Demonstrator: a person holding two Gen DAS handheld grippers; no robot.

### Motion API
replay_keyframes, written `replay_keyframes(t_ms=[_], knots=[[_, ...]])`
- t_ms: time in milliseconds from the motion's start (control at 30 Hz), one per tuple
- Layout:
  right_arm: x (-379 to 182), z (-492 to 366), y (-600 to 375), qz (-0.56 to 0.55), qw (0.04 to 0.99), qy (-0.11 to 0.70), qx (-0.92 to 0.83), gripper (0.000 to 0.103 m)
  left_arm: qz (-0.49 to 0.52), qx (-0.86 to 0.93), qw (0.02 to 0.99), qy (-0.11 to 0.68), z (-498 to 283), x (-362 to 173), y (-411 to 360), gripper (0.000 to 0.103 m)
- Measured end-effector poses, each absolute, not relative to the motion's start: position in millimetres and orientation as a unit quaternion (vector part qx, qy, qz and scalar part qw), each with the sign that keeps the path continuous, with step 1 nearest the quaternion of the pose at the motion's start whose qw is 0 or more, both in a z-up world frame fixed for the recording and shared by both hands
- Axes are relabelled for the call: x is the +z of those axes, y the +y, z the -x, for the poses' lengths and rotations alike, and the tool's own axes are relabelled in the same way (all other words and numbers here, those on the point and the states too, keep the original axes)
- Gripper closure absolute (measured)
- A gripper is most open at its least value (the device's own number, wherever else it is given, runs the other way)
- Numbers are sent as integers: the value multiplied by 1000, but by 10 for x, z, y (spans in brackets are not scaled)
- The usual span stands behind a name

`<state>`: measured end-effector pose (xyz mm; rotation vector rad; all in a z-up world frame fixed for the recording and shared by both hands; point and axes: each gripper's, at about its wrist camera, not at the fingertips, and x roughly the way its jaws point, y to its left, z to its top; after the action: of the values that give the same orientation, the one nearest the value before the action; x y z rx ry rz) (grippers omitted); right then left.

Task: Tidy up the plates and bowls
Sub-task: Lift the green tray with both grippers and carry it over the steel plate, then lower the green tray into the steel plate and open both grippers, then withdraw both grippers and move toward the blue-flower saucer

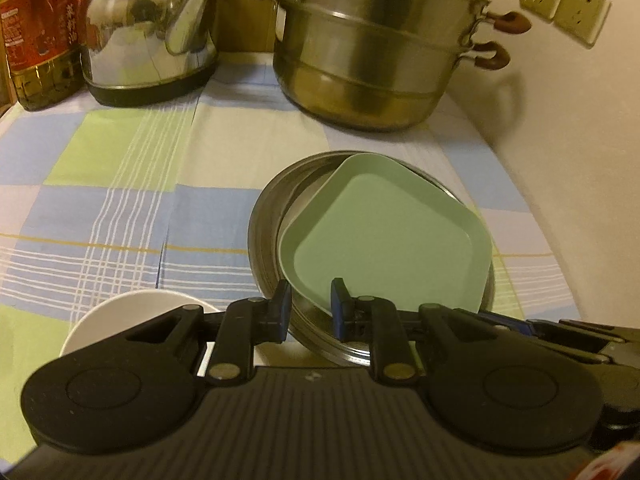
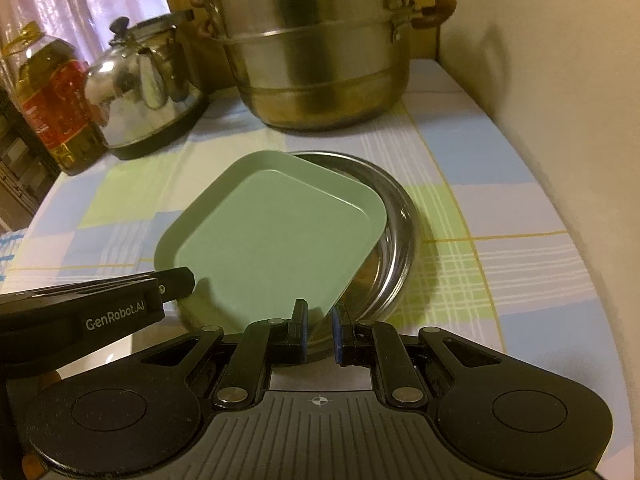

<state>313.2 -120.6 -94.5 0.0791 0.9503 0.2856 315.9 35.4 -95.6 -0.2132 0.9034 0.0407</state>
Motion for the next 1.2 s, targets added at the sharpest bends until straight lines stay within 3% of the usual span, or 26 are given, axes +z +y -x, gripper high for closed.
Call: replay_keyframes(t_ms=[767,1200], knots=[[-1172,-3421,-1250,-58,868,483,102,91,84,21,872,482,-3574,-1188,313,80],[-922,-3283,-1442,-109,872,463,116,91,71,5,885,459,-3442,-917,302,80]])
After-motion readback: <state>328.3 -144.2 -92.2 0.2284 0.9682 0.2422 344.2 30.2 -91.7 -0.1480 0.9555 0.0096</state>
